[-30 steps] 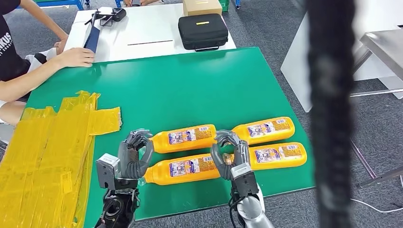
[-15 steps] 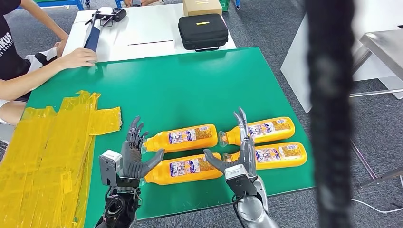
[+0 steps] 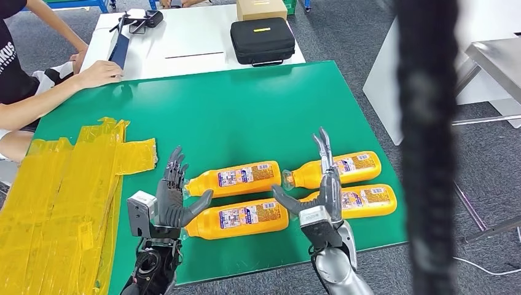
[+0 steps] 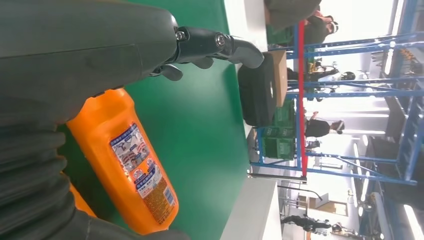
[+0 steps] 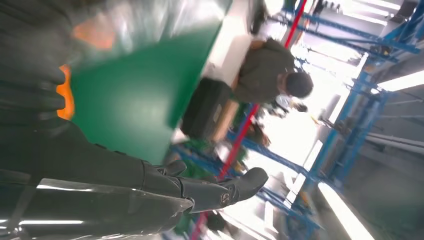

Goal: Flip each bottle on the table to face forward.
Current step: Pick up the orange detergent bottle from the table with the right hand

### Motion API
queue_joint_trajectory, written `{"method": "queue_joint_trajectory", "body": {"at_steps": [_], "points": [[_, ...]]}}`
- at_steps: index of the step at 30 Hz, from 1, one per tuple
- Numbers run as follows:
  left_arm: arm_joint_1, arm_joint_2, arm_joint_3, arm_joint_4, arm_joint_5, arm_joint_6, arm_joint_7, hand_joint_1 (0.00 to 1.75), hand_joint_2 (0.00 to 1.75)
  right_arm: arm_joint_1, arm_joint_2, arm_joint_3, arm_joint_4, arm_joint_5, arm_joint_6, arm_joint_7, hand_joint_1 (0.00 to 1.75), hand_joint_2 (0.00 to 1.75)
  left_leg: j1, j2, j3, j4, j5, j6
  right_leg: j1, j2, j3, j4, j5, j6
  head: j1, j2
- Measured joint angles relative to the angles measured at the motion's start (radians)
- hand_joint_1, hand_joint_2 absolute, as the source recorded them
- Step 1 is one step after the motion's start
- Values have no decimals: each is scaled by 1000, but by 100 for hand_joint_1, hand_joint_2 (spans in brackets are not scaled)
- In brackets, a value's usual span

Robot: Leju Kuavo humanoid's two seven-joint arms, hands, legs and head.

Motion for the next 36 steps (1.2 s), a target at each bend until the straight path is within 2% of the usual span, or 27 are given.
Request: {"method": "queue_joint_trajectory", "body": {"at_steps": [2, 4, 7, 10, 13, 17, 20, 25, 36], "points": [[-3, 3, 0, -14, -9, -3, -6, 0, 175, -13, -7, -2, -3, -33, 32, 24, 0, 175, 0, 0, 0, 0, 0, 0, 0, 0, 0, 0, 0, 0, 0, 0], [-7, 5, 3, -43, -26, -4, -3, 0, 175, -40, -20, -9, -3, 34, 36, 76, 0, 175, 0, 0, 0, 0, 0, 0, 0, 0, 0, 0, 0, 0, 0, 0], [-9, 8, 9, -99, -61, -5, 13, 0, 175, -104, -46, -26, 14, 286, 44, 213, 0, 175, 0, 0, 0, 0, 1, 0, 0, 0, 0, 0, 1, 0, 0, 0], [-9, 8, 13, -148, -83, -9, 22, 0, 175, -188, -72, -49, 71, 523, 115, 349, 0, 175, -1, 0, 0, 0, 1, 1, 0, 0, 0, 0, 2, 1, 0, 0], [-12, 8, 19, -175, -86, -23, 27, 0, 175, -279, -96, -66, 155, 664, 201, 415, 0, 175, -1, 0, 0, 0, 2, 1, -1, 0, 0, 0, 2, 1, 0, 0], [-22, 5, 24, -182, -76, -45, 27, 0, 175, -376, -118, -70, 278, 738, 304, 430, 0, 175, -1, 0, 0, 1, 2, 1, 0, 0, 0, 0, 2, 1, 0, 0], [-32, 0, 24, -181, -67, -52, 27, 0, 175, -433, -123, -69, 364, 766, 328, 419, 0, 175, -1, 0, 0, 1, 2, 1, 0, 0, 0, 0, 2, 1, 0, 0], [-46, -4, 24, -181, -56, -58, 27, 0, 175, -513, -112, -53, 487, 740, 375, 358, 0, 175, -1, 0, -1, 1, 2, 1, 0, 0, 0, 0, 2, 1, 0, 0], [-59, -6, 23, -171, -43, -59, 29, 0, 175, -566, -75, 1, 606, 710, 401, 323, 0, 175, -1, 0, -1, 0, 2, 1, 0, 0, 0, 0, 2, 1, 0, 0]]}}
